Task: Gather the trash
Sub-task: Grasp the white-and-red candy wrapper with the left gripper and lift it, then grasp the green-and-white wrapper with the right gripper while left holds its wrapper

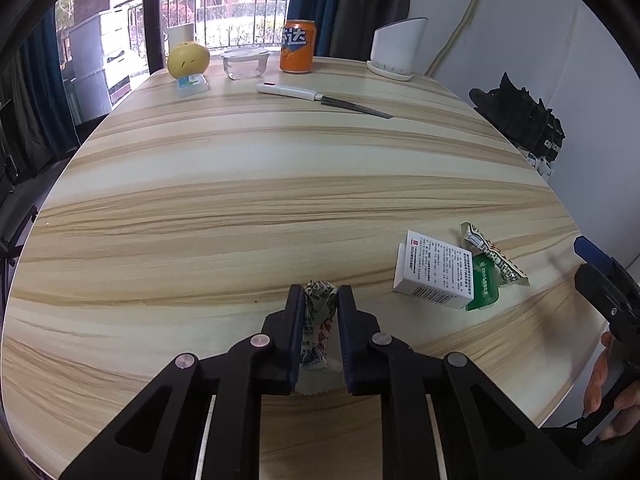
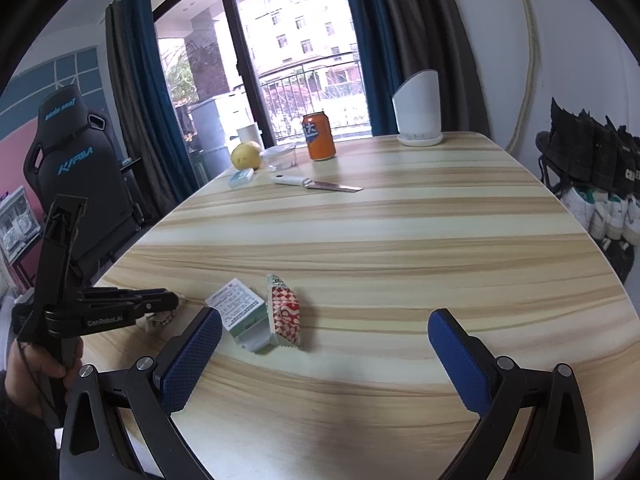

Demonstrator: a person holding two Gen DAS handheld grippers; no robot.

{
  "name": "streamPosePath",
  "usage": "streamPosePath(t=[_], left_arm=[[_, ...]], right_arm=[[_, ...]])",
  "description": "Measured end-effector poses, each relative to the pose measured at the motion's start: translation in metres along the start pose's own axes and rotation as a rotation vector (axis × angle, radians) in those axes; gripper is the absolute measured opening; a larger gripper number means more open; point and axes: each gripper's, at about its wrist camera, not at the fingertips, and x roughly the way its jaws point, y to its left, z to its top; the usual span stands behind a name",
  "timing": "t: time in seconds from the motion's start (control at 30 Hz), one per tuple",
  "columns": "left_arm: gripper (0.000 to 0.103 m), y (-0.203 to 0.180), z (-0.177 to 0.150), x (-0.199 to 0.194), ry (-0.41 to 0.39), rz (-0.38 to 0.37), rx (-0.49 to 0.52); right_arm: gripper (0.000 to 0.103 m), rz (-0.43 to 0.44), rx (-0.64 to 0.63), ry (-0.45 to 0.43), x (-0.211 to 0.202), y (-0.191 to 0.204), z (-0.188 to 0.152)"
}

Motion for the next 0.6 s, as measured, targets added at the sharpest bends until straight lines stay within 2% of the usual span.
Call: streamPosePath(t=[0.23, 0.4, 0.6], left_arm=[[0.011, 0.000, 0.009, -0.019, -0.073, -0.042, -0.008], [0.011, -0.001, 0.011, -0.023, -0.093, -0.069, -0.001], [0.011, 0.002, 0.007, -0.015, -0.084, -0.088, -0.006]], right_arm=[[0.103, 0.017, 0.011, 0.025, 0.004, -0.005, 0.011], [0.103, 0.052, -0.017, 0.115, 0.027, 0.005, 0.017], [0.103, 0.033, -0.040, 0.200, 0.058, 0.015, 0.022]])
